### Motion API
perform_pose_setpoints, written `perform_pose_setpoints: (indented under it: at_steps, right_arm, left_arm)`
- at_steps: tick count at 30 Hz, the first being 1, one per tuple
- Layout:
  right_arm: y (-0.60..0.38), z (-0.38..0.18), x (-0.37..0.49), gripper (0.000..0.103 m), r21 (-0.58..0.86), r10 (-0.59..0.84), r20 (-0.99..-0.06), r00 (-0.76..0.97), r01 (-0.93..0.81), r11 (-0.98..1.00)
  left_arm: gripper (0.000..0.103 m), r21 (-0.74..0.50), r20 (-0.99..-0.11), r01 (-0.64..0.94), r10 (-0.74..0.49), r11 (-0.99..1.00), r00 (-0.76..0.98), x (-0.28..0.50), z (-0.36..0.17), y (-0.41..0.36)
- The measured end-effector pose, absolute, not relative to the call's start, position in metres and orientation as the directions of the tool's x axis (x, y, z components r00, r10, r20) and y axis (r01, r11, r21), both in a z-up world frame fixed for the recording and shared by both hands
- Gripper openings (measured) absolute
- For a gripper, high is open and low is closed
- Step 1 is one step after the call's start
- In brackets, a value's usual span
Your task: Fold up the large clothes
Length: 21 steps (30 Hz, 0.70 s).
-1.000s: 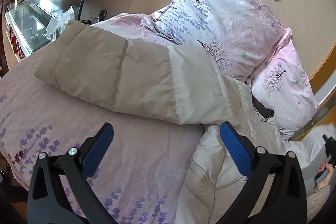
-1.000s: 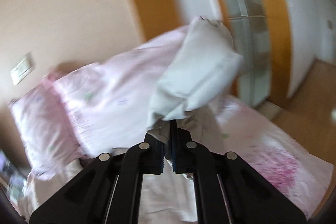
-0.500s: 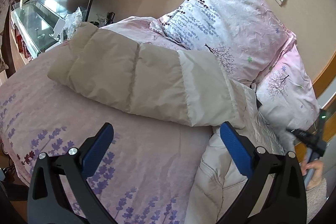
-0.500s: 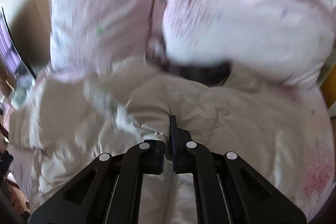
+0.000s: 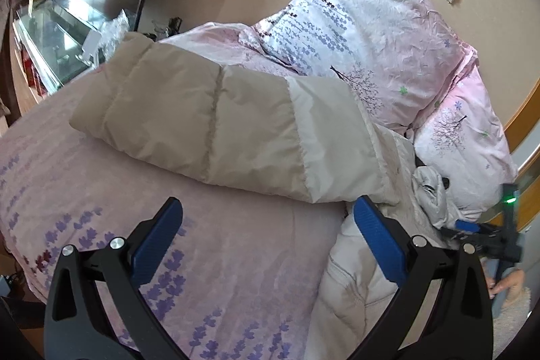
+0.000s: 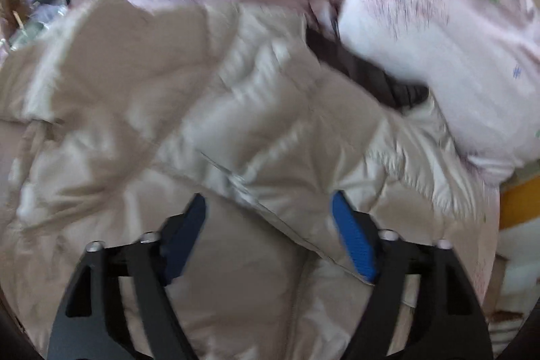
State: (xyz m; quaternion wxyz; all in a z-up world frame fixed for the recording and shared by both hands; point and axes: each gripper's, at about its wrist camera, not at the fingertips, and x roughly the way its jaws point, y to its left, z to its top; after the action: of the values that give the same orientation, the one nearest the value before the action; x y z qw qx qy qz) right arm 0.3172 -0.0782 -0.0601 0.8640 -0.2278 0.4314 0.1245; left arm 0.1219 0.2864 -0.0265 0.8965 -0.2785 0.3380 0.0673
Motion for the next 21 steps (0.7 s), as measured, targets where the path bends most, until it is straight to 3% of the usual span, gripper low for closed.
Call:
perform_pose_setpoints:
  at_steps: [1, 3, 6, 10, 12, 15, 16, 18, 21]
  right_arm:
    - [-0.079, -0.052, 0.315, 0.050, -0.251, 0.059, -0.791, 0.610, -0.410, 0.877]
    - [-0.084, -0.040, 0.322, 0.026, -0.187, 0.093, -0.772, 0.629, -0.364, 0.912]
    - [-0.091, -0.045, 0.348, 0.015, -0.128, 0.081, -0.779, 0.621, -0.285, 0.950]
    - [-0.078, -0.086, 0.380, 0.014, -0.145, 0.026, -0.866, 0.499, -0.300, 0.943]
    - [-0.072, -0.089, 0.380, 0.014, -0.191, -0.005, -0.852, 0.523, -0.302, 0.934]
    - [-0.080, -0.076, 0.373, 0.015, -0.103, 0.068, -0.846, 0.529, -0.288, 0.952]
    - [-0.085, -0.070, 0.370, 0.017, -0.064, 0.100, -0.843, 0.529, -0.283, 0.957]
    - [-0.096, -0.063, 0.365, 0.031, 0.003, 0.153, -0.838, 0.524, -0.277, 0.961]
    - [-0.109, -0.056, 0.357, 0.038, 0.078, 0.210, -0.834, 0.510, -0.267, 0.960]
  left_arm:
    - [0.101, -0.442, -0.643, -0.312, -0.055, 0.841, 0.764, 0.121, -0.026, 0.286]
    - [0.101, -0.425, -0.648, -0.321, -0.037, 0.846, 0.761, 0.121, -0.025, 0.286]
    - [0.101, -0.413, -0.660, -0.332, -0.028, 0.848, 0.751, 0.123, -0.025, 0.290]
    - [0.101, -0.464, -0.676, -0.363, -0.058, 0.808, 0.735, 0.125, -0.031, 0.302]
    - [0.101, -0.483, -0.684, -0.386, -0.063, 0.786, 0.727, 0.125, -0.034, 0.310]
    - [0.099, -0.507, -0.690, -0.426, -0.057, 0.749, 0.721, 0.123, -0.038, 0.321]
    - [0.097, -0.532, -0.688, -0.440, -0.067, 0.723, 0.722, 0.122, -0.041, 0.327]
    - [0.091, -0.576, -0.683, -0.460, -0.089, 0.676, 0.725, 0.122, -0.046, 0.337]
    - [0.085, -0.626, -0.680, -0.499, -0.106, 0.599, 0.725, 0.124, -0.055, 0.353]
